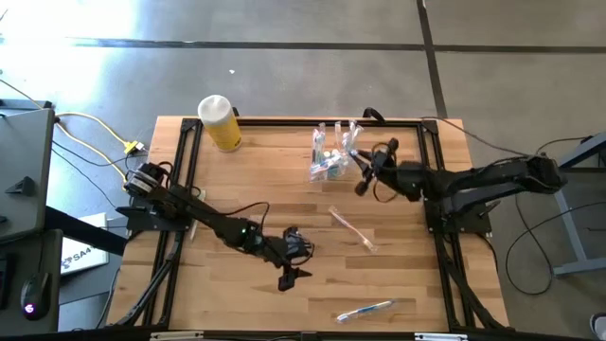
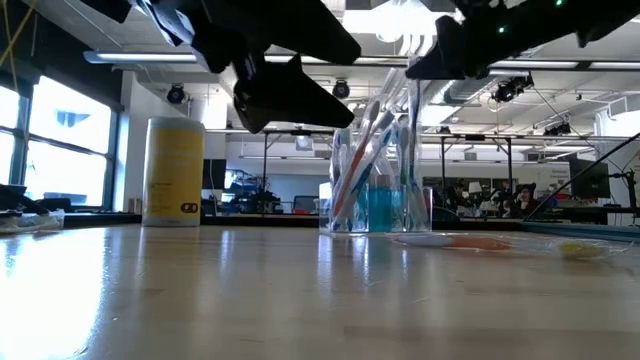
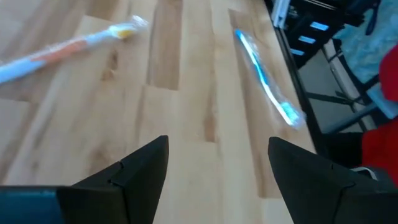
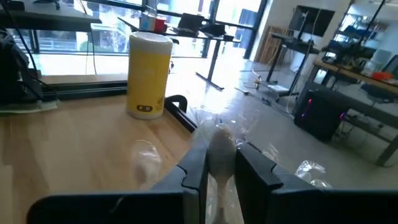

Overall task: Pick & Place toothbrushing station
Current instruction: Put the blue toothbrush into the transparent organizer

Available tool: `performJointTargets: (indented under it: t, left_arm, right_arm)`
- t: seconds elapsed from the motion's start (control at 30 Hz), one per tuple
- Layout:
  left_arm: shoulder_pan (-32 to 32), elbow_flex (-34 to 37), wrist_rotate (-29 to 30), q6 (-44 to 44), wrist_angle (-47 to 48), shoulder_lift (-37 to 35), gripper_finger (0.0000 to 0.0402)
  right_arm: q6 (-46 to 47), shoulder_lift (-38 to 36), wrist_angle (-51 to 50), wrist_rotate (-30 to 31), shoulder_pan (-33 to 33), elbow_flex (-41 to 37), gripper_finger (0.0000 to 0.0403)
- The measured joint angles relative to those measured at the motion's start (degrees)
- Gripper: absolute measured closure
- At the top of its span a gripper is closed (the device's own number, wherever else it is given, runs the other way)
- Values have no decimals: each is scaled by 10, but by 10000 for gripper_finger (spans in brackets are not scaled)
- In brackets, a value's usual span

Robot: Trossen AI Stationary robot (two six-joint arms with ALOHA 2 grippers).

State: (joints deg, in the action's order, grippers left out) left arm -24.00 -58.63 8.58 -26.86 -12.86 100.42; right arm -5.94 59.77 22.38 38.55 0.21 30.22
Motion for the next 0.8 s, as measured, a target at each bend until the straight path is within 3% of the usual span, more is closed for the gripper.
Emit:
performJointTargets:
  t: [0.33, 0.67, 0.8]
  left_arm:
    - [-24, 0, 25, -8, 12, 0, 132]
    - [-23, 0, 38, -35, 44, 0, 132]
    - [-23, 0, 38, -36, 46, 0, 132]
  right_arm:
    - [20, 77, 27, -90, -118, 0, 357]
    - [96, 152, 16, -89, -131, 1, 355]
    - [104, 157, 11, -69, -131, 2, 332]
